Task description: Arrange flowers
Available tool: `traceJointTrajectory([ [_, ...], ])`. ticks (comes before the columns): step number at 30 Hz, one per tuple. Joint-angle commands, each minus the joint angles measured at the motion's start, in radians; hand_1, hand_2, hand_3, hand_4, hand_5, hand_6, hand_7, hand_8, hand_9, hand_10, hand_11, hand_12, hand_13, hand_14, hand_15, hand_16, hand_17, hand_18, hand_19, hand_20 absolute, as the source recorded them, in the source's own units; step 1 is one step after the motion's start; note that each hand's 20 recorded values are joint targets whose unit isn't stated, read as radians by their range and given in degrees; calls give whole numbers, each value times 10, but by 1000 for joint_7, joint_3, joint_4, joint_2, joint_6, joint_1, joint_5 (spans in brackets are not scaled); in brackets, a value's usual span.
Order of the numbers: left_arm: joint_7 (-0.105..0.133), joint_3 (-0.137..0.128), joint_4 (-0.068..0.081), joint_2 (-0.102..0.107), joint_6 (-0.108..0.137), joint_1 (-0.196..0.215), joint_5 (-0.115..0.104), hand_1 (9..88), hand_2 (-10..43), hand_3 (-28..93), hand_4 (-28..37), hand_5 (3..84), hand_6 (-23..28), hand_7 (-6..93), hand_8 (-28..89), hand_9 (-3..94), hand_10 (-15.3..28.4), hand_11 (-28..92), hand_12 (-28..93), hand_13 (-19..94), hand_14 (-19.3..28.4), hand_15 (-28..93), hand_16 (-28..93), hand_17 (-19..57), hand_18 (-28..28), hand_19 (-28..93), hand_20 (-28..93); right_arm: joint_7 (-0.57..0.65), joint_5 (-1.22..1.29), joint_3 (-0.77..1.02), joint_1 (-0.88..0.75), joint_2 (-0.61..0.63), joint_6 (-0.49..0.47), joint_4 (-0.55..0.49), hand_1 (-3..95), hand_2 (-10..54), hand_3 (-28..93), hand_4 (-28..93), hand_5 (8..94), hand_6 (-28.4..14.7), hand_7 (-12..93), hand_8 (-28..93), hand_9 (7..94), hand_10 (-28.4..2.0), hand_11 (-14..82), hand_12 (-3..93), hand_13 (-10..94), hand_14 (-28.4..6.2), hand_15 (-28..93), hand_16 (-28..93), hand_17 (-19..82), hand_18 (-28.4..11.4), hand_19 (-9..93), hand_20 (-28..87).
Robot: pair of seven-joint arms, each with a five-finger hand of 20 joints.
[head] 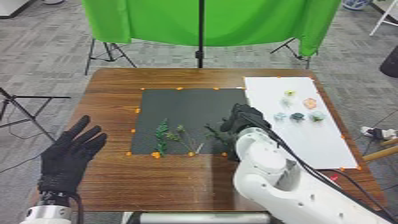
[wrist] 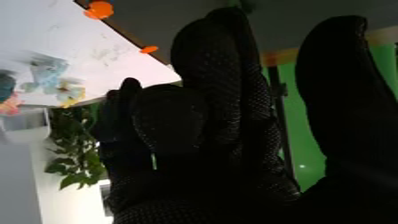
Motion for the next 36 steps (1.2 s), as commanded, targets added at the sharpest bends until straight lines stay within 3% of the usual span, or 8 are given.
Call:
traceJointTrajectory([
  [1,-4,-2,-3,-10,6,17,-2,220,58,791,-283,374,81,108,-96,352,201,208,100,237,279,477,-86,-92,279,566,87,34,19,48,-66,57,-17,-27,389,-95,657,-277,808,-58,168,-105,835,-150,468,211,772,-110,766,204,368,-284,906,394],
  [3,2,-1,-2,-7,6,19,-3,221,58,790,-283,374,81,108,-96,352,201,207,99,237,280,476,-87,-92,279,566,87,36,39,60,-78,72,-18,-35,378,-95,658,-271,799,-63,160,-106,828,-153,462,209,763,-116,764,202,360,-284,903,396],
  [7,-7,-4,-1,-20,0,16,6,221,58,791,-283,374,81,107,-96,352,201,207,99,237,280,476,-87,-92,279,566,87,31,62,74,-106,86,-24,-46,351,-85,667,-249,798,-65,154,-105,825,-155,461,209,761,-118,766,198,355,-284,901,400],
  [16,-20,0,0,-22,-5,7,11,221,59,791,-283,374,81,108,-96,353,201,208,100,237,279,477,-86,-92,279,566,87,-11,98,46,-114,57,-44,-35,341,-49,649,-250,789,-67,147,-104,817,-156,458,207,749,-124,767,195,344,-284,898,401],
  [20,-29,-3,1,-33,-10,3,18,223,60,789,-283,375,82,108,-96,352,201,208,99,237,279,477,-87,-92,279,566,87,-18,83,36,-119,43,-43,-49,337,-45,649,-250,785,-66,145,-104,812,-157,458,207,745,-125,768,193,337,-284,895,402],
  [28,-36,-5,5,-43,-19,6,24,221,60,791,-283,375,82,107,-96,353,201,209,100,236,279,477,-87,-93,279,566,86,-12,-102,32,-94,131,54,-70,332,-48,660,-244,791,-63,149,-104,818,-158,450,202,752,-125,766,187,347,-284,898,399],
  [32,-52,-6,8,-51,-27,-7,33,222,60,791,-283,376,82,108,-96,353,201,209,100,237,279,478,-87,-93,279,566,86,-20,-110,81,-86,200,126,-69,335,-57,675,-239,766,-65,149,-104,799,-160,432,196,738,-132,750,183,335,-284,882,391],
  [36,-44,-1,11,-36,-22,-12,25,222,60,790,-283,376,82,108,-96,352,201,209,100,236,279,478,-87,-93,279,566,86,-17,-84,99,-53,255,151,-17,337,-71,696,-240,696,-73,135,-107,756,-173,403,185,702,-144,733,172,318,-284,856,383],
])
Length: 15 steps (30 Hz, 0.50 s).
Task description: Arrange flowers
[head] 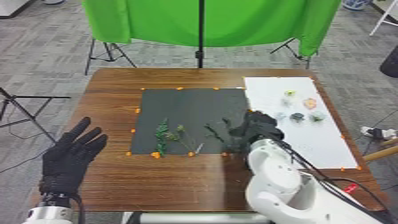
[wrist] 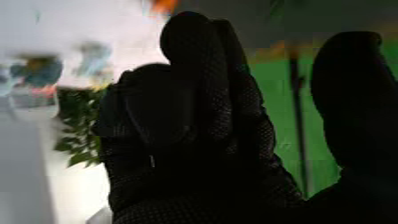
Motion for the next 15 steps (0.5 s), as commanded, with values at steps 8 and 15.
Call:
traceJointTrajectory([
  [8,20,22,11,17,5,-5,-15,222,60,789,-283,375,82,107,-95,352,201,208,99,236,279,477,-88,-93,279,567,86,-39,54,-52,184,179,60,203,344,-94,731,-255,569,-64,114,-106,675,-186,387,166,635,-154,725,137,288,-284,803,374],
  [15,31,26,11,26,8,-10,-21,220,59,791,-283,374,81,108,-95,352,202,208,99,236,279,477,-87,-93,280,567,86,-77,85,-140,265,168,14,288,365,-95,755,-275,546,-47,125,-112,667,-178,382,160,633,-144,713,124,268,-284,797,374],
])
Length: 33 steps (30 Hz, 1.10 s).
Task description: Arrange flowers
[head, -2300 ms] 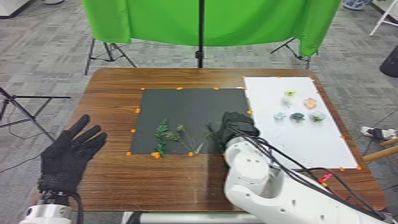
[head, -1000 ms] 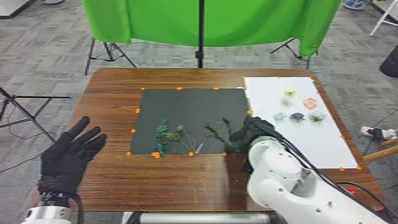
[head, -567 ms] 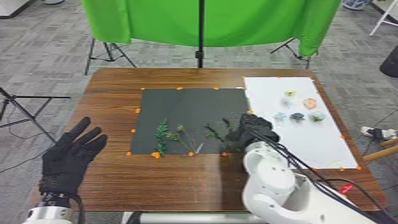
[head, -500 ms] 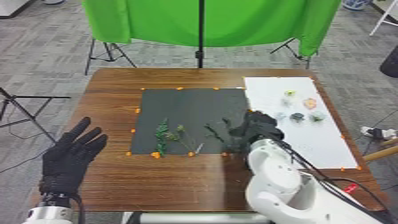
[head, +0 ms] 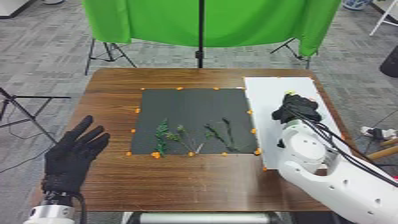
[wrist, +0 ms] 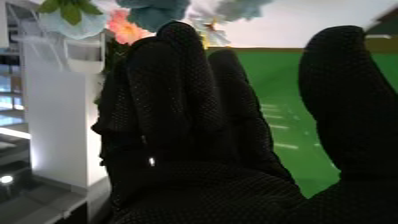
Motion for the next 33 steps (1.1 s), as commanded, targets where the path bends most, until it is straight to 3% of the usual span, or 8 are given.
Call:
traceJointTrajectory([
  [1,9,7,8,7,9,-1,-14,220,59,791,-283,374,81,109,-95,352,202,208,99,237,278,476,-87,-93,281,567,86,-44,33,-64,76,-9,-45,62,366,-95,756,-276,545,-44,125,-113,667,-178,381,160,633,-143,712,123,266,-284,797,374],
  [10,-29,-6,11,-26,-6,-13,6,221,59,791,-283,374,81,108,-96,352,201,208,100,236,279,476,-87,-93,280,567,85,-49,80,-112,102,-58,-128,133,384,-95,770,-281,560,-13,139,-119,669,-164,371,156,628,-133,695,122,248,-284,771,375],
  [14,-30,-9,11,-33,-5,-12,7,221,58,792,-283,373,81,109,-96,351,200,208,100,236,280,476,-87,-93,280,567,85,-64,22,-153,105,-60,-69,163,441,-95,763,-281,645,-2,143,-117,764,-137,266,179,719,-106,594,149,270,-272,772,349],
  [17,-14,-4,12,-17,2,-8,-9,221,58,791,-283,373,81,109,-96,351,201,208,100,237,280,476,-87,-93,280,567,85,-76,-17,-164,98,-46,-25,157,561,-95,693,-282,799,1,169,3,898,-83,114,303,799,-57,503,248,321,-234,782,331],
  [20,-23,-11,9,-25,0,-4,-4,221,59,790,-283,374,82,108,-96,351,201,209,100,237,280,477,-87,-93,280,567,84,-79,-39,-155,86,-33,24,142,597,-95,685,-283,844,1,187,23,936,-56,109,334,842,-29,480,279,354,-208,795,328],
  [27,-8,-27,-3,-12,7,19,-12,221,58,790,-283,375,82,108,-96,352,201,210,100,237,280,478,-87,-93,280,567,84,-100,-110,-93,59,-18,120,56,602,-95,693,-283,857,-2,189,26,937,-52,143,321,855,-23,487,288,365,-199,805,334],
  [31,16,-30,-8,11,19,32,-26,221,58,790,-283,374,82,108,-96,352,201,210,100,237,280,478,-87,-93,280,568,84,-135,-140,-76,72,-49,152,-8,601,-95,697,-283,859,-3,189,28,937,-53,147,318,859,-27,494,287,367,-200,809,338],
  [33,15,-32,-10,9,16,31,-23,221,58,791,-283,374,82,108,-96,352,201,210,99,237,280,478,-87,-93,280,568,84,-159,-147,-90,95,-78,170,-32,600,-95,700,-283,862,-4,190,28,937,-53,148,317,859,-29,496,286,367,-200,811,339],
])
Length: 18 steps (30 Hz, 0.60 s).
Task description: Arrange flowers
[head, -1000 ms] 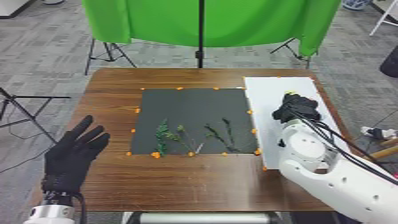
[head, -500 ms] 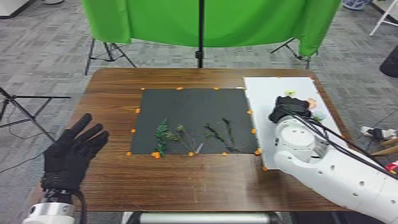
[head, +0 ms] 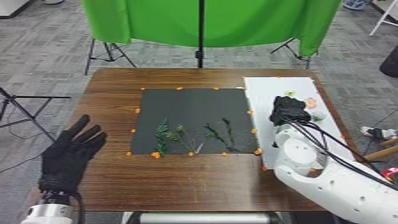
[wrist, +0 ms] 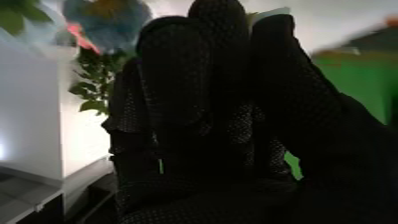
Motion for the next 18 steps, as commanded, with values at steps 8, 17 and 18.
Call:
traceJointTrajectory([
  [8,45,-15,-25,34,23,36,-19,218,58,788,-283,374,82,110,-96,352,201,210,100,237,280,478,-87,-93,280,568,84,-239,-48,-40,105,-329,31,-93,598,-95,704,-283,863,-5,185,32,937,-56,153,318,856,-32,506,281,365,-198,813,341],
  [17,80,-32,-28,80,25,4,-50,218,57,789,-283,373,82,110,-96,353,201,210,100,237,280,477,-87,-93,282,570,84,-409,-38,-176,190,-609,26,116,585,-95,718,-283,858,-3,187,36,937,-60,162,329,848,-36,522,279,356,-194,814,345],
  [18,75,-23,-19,79,14,-21,-56,218,57,788,-283,373,82,110,-96,353,201,209,100,238,280,478,-87,-93,282,569,84,-386,-42,-209,216,-617,25,136,582,-95,722,-283,857,-2,188,36,937,-62,167,332,847,-36,524,278,353,-195,814,346],
])
